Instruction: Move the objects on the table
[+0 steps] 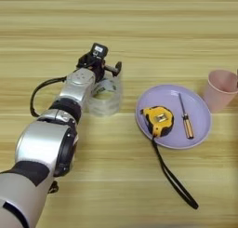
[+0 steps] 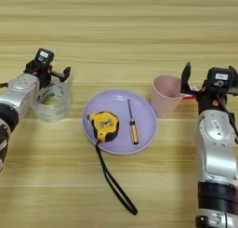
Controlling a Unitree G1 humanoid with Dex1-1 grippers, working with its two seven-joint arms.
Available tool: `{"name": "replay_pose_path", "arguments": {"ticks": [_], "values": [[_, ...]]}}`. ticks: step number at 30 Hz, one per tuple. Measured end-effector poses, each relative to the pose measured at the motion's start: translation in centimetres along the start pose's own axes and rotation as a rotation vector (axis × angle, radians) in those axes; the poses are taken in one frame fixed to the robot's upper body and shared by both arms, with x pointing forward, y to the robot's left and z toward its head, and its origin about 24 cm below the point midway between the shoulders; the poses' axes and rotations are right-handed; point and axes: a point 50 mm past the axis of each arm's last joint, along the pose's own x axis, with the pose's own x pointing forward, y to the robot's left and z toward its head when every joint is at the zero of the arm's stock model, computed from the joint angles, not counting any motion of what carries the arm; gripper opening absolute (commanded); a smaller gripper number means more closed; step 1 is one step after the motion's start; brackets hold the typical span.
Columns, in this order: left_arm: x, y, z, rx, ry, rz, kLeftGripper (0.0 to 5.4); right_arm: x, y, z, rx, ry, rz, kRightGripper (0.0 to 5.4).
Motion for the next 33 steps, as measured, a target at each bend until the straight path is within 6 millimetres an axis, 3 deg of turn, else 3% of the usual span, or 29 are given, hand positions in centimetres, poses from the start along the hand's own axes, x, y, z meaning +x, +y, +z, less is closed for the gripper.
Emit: {"name": "replay_pose_path", "arguments": {"ticks": [33], "values": [[-0.8, -0.3, -1.3, 0.084, -0.017, -0.119, 5.38, 0.0, 0.1, 0.0, -0.001, 0.002, -0.001, 5.40]]}}
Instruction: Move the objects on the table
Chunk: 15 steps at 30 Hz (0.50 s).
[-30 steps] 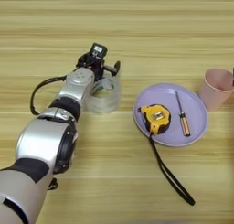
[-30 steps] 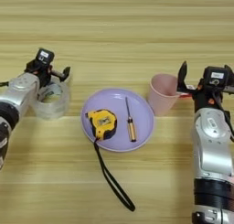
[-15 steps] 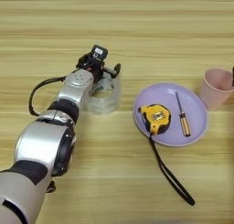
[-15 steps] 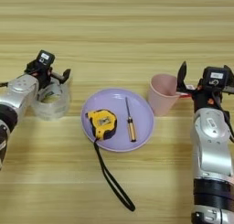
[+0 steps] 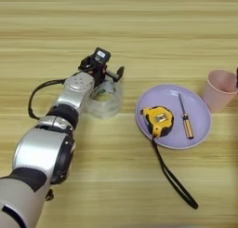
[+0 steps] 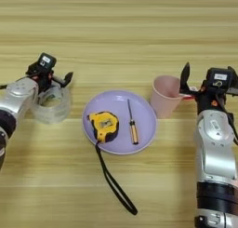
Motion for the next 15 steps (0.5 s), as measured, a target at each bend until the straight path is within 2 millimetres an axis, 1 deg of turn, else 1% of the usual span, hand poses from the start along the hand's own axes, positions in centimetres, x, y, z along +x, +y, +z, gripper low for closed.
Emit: {"name": "replay_pose_path", "arguments": {"ticks": [9, 15], "values": [[-1.0, -0.1, -0.9, 0.023, -0.028, -0.047, 5.38, 0.0, 0.1, 0.0, -0.002, 0.001, 0.001, 5.40], [-2.0, 0.1, -1.4, 0.029, -0.049, -0.059, 5.38, 0.0, 0.1, 0.0, -0.004, 0.001, 0.003, 5.40]]}}
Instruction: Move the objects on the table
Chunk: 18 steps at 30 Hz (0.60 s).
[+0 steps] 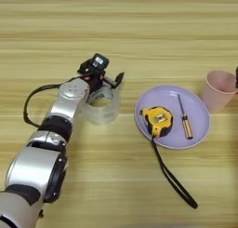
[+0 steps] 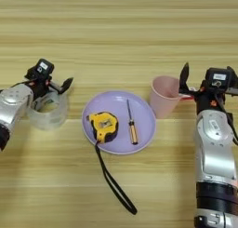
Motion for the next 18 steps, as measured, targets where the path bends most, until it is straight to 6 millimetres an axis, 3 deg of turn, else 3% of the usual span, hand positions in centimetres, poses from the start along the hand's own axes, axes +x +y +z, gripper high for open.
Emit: {"name": "replay_pose_path", "arguments": {"ticks": [13, 18], "values": [[-2.5, 0.2, -0.7, -0.042, -0.002, 0.017, 5.38, 0.1, 0.2, 0.0, -0.007, -0.002, 0.003, 5.40], [-2.6, -0.3, -0.6, -0.067, 0.013, 0.010, 5.38, 0.1, 0.2, 0.1, -0.007, -0.003, -0.001, 5.40]]}}
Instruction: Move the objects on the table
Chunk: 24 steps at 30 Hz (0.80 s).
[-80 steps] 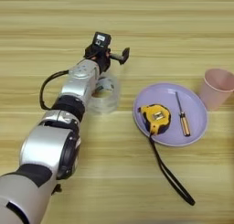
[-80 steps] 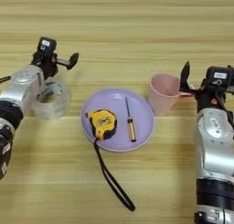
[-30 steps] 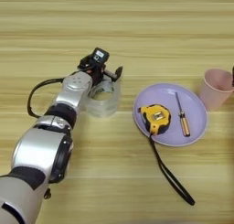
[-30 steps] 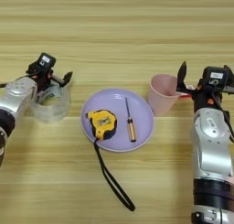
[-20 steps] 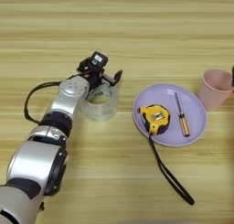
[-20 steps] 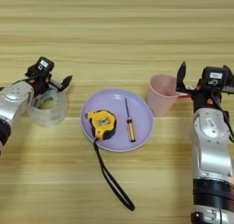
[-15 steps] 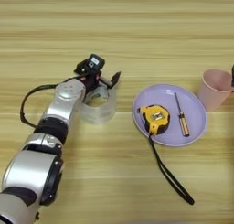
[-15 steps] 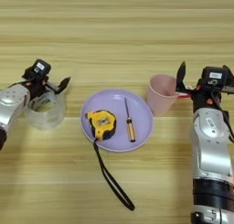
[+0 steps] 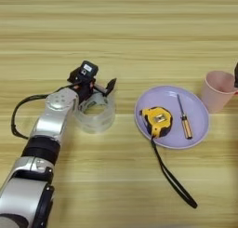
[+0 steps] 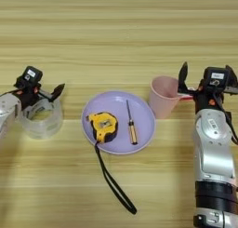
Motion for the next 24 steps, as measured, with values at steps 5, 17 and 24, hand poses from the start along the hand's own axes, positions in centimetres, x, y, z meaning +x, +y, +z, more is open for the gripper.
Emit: {"name": "replay_pose_path", "arguments": {"ticks": [5, 17, 24], "values": [[-0.2, -0.3, 0.1, -0.008, 0.001, -0.004, 5.38, 0.0, 0.1, 0.0, 0.001, 0.000, -0.006, 5.40], [-0.6, -0.8, 1.3, -0.069, -0.017, -0.025, 5.38, 0.0, 0.2, 0.0, 0.003, 0.002, -0.002, 5.40], [-1.3, 0.9, 1.9, -0.097, -0.058, 0.044, 5.38, 0.0, 0.3, -0.1, 0.003, 0.003, -0.001, 5.40]]}}
